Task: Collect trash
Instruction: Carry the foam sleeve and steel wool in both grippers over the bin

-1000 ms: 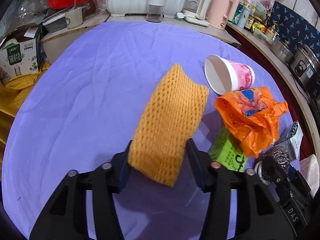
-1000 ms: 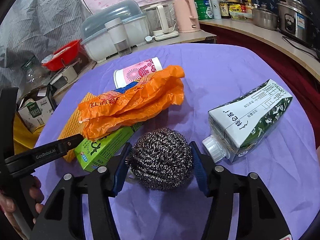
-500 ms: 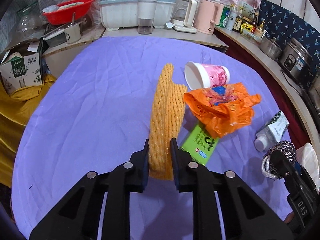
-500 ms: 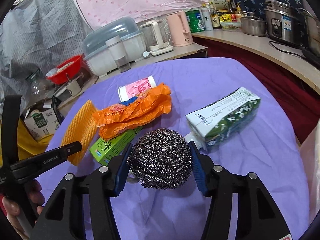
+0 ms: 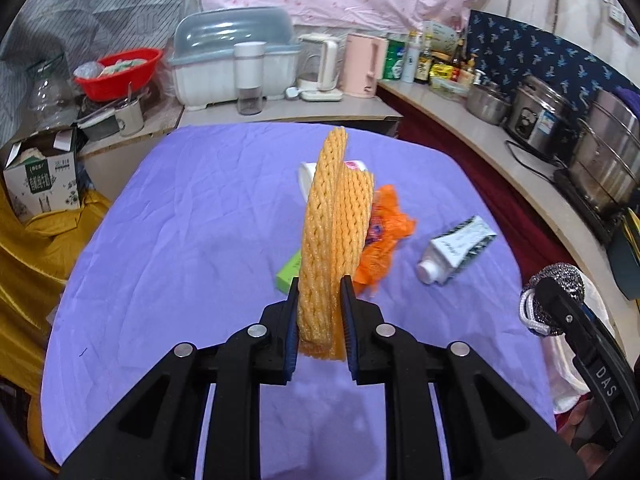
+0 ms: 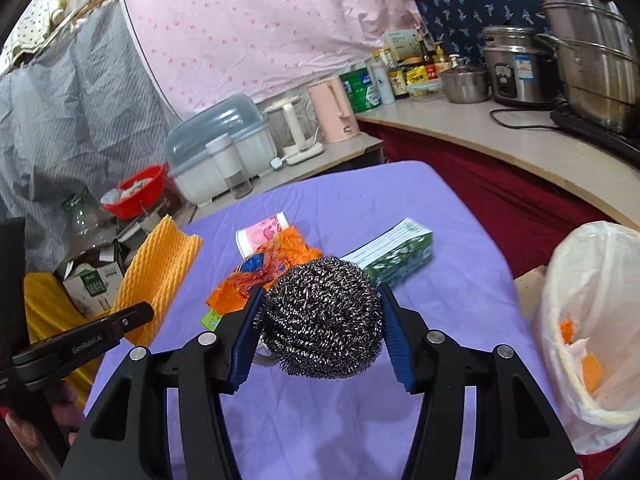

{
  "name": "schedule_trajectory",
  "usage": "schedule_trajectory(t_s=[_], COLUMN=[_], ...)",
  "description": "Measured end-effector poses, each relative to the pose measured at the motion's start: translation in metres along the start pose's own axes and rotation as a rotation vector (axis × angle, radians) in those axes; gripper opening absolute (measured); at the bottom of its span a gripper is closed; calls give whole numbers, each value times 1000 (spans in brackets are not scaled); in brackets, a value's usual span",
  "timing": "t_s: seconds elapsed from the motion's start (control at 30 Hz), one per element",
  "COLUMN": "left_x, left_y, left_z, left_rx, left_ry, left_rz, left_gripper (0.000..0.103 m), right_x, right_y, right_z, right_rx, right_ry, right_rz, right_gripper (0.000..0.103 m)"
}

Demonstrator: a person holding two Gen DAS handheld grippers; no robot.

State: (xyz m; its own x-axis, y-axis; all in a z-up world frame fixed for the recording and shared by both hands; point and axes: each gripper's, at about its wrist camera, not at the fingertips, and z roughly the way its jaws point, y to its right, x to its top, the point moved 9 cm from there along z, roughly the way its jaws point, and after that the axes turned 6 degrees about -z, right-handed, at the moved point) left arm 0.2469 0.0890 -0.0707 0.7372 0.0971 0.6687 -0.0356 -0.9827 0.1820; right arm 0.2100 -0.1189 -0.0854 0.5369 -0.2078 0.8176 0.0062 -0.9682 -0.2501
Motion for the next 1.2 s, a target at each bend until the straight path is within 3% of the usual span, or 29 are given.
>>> schedule_trajectory(t_s=[0.77,1.2], left_x=[-66,-104], left_y=[206,290], left_z=[-45,-41], left_rx=[-213,-262], left_ry=[-30,-69], left_rz=[259,373], left_gripper=[18,18], right_x=[-15,-37], right_y=[173,241], right_z=[-124,-147], right_rx=[-205,-271], right_ry=[116,117], right_rz=[202,281], right_gripper=[54,54])
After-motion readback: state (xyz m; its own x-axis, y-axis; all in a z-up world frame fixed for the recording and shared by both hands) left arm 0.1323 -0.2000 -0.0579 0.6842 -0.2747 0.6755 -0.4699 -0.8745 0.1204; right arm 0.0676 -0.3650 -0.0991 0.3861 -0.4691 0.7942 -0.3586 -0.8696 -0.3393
